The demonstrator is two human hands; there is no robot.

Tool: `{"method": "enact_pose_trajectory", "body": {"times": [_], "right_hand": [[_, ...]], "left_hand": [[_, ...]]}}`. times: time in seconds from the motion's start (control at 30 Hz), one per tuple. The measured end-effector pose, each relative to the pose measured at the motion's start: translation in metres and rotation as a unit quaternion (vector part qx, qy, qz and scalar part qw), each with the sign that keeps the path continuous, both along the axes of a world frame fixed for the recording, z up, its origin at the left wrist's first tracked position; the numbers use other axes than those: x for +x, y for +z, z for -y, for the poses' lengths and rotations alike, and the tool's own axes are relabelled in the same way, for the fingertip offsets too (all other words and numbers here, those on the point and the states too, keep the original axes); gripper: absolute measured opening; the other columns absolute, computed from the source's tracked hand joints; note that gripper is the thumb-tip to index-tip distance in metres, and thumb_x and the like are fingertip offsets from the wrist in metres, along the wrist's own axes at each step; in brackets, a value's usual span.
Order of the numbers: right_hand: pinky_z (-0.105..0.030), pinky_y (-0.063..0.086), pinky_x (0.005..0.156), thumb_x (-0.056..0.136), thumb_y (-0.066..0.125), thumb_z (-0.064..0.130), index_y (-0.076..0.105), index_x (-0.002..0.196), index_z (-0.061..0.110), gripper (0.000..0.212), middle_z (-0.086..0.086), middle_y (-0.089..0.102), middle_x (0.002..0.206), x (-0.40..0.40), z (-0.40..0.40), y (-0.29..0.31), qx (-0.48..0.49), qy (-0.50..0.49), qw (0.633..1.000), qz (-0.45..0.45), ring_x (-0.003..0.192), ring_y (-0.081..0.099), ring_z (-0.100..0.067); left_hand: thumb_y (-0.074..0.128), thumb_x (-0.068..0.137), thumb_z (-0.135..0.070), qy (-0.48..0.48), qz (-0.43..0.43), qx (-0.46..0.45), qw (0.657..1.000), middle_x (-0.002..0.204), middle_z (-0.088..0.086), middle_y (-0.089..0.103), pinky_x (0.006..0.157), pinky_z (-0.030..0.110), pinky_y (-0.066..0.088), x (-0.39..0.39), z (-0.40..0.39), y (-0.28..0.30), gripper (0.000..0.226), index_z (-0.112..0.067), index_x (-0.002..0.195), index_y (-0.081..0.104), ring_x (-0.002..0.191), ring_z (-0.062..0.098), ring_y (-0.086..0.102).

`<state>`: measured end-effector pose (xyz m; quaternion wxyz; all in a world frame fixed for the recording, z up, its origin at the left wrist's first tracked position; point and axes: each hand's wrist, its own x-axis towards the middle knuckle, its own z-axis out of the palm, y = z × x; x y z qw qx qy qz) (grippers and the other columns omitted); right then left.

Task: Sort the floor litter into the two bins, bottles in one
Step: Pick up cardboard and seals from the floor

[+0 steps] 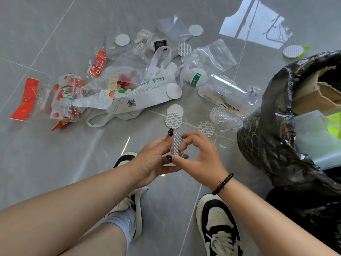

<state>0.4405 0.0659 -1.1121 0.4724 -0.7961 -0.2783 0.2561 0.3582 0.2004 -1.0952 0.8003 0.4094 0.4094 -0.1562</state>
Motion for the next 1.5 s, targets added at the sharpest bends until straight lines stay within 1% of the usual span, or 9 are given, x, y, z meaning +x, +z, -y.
{"method": "enact_pose_trajectory", "body": {"times": [0.13,0.27,0.37,0.53,0.77,0.93,1.03,1.2,1.5], "right_hand": [[-0.007,0.032,0.092,0.063,0.075,0.052,0.06,0.084,0.023,0.039,0.013,0.057,0.109,0.004,0.002,-0.001,-0.009,0.082,0.997,0.008,0.111,0.048,-0.002],[-0.022,0.041,0.097,0.07,0.065,0.065,0.063,0.091,0.02,0.049,0.008,0.058,0.111,0.03,0.009,-0.019,0.004,0.039,0.999,0.002,0.112,0.052,-0.006],[-0.035,0.045,0.098,0.083,0.065,0.046,0.059,0.107,0.019,0.037,0.002,0.054,0.116,0.059,0.011,-0.053,-0.121,-0.111,0.986,-0.002,0.113,0.051,-0.014],[-0.041,0.031,0.107,0.083,0.07,0.028,0.035,0.141,0.012,0.07,-0.011,0.033,0.142,0.078,0.001,-0.085,-0.326,-0.093,0.941,0.009,0.131,0.03,-0.031],[-0.04,0.04,0.098,0.074,0.077,0.016,0.052,0.115,0.012,0.048,-0.015,0.044,0.122,0.092,-0.007,-0.088,-0.381,-0.106,0.918,-0.022,0.12,0.037,-0.032],[-0.024,0.037,0.067,0.076,0.076,0.014,0.056,0.076,0.019,0.021,-0.005,0.051,0.09,0.076,-0.031,-0.084,-0.197,-0.142,0.969,-0.035,0.073,0.048,-0.015],[-0.024,0.044,0.065,0.074,0.078,0.01,0.055,0.082,0.021,0.026,0.001,0.05,0.081,0.064,-0.063,-0.086,-0.122,-0.128,0.977,-0.122,0.062,0.046,-0.008],[-0.019,0.044,0.061,0.077,0.076,0.008,0.052,0.121,0.02,0.052,-0.004,0.05,0.094,0.068,-0.098,-0.091,-0.187,-0.071,0.965,-0.167,0.078,0.05,-0.017],[-0.032,0.037,0.079,0.076,0.072,0.01,0.052,0.094,0.017,0.027,-0.008,0.041,0.116,0.076,-0.116,-0.099,-0.303,-0.008,0.948,0.094,0.108,0.041,-0.03]], "left_hand": [[0.081,0.052,-0.061,-0.001,0.013,0.001,1.0,0.109,0.017,0.069,0.082,0.041,0.058,-0.003,-0.006,-0.003,0.093,-0.006,0.122,0.057,0.104,0.028,0.069],[0.076,0.062,-0.04,0.022,-0.01,0.019,1.0,0.098,0.011,0.071,0.065,0.033,0.058,-0.007,-0.005,-0.005,0.058,-0.006,0.105,0.058,0.09,0.022,0.071],[0.075,0.066,-0.037,0.052,-0.032,0.041,0.997,0.106,0.01,0.071,0.063,0.031,0.059,-0.012,-0.007,-0.01,0.044,-0.009,0.097,0.061,0.092,0.022,0.071],[0.076,0.07,-0.033,0.072,-0.073,0.08,0.992,0.114,0.017,0.068,0.069,0.034,0.061,-0.013,-0.007,-0.012,0.056,-0.001,0.111,0.056,0.097,0.026,0.07],[0.077,0.057,-0.042,0.132,-0.064,0.139,0.979,0.107,0.012,0.069,0.07,0.034,0.061,-0.006,-0.038,-0.011,0.073,-0.015,0.121,0.054,0.099,0.025,0.069],[0.073,0.062,-0.044,0.121,-0.056,0.167,0.977,0.107,0.008,0.067,0.072,0.031,0.06,-0.012,-0.044,-0.015,0.045,-0.026,0.102,0.065,0.098,0.022,0.067],[0.072,0.063,-0.043,0.12,-0.057,0.166,0.977,0.105,0.007,0.067,0.073,0.032,0.06,-0.015,-0.044,-0.016,0.041,-0.026,0.099,0.065,0.096,0.022,0.067],[0.074,0.06,-0.044,0.115,-0.074,0.15,0.979,0.108,0.007,0.068,0.072,0.033,0.059,-0.029,-0.051,-0.016,0.047,-0.026,0.103,0.066,0.1,0.022,0.07],[0.078,0.05,-0.049,0.146,-0.085,0.144,0.975,0.102,0.007,0.072,0.069,0.032,0.057,-0.046,-0.069,-0.02,0.072,-0.018,0.114,0.065,0.094,0.018,0.072]]}}
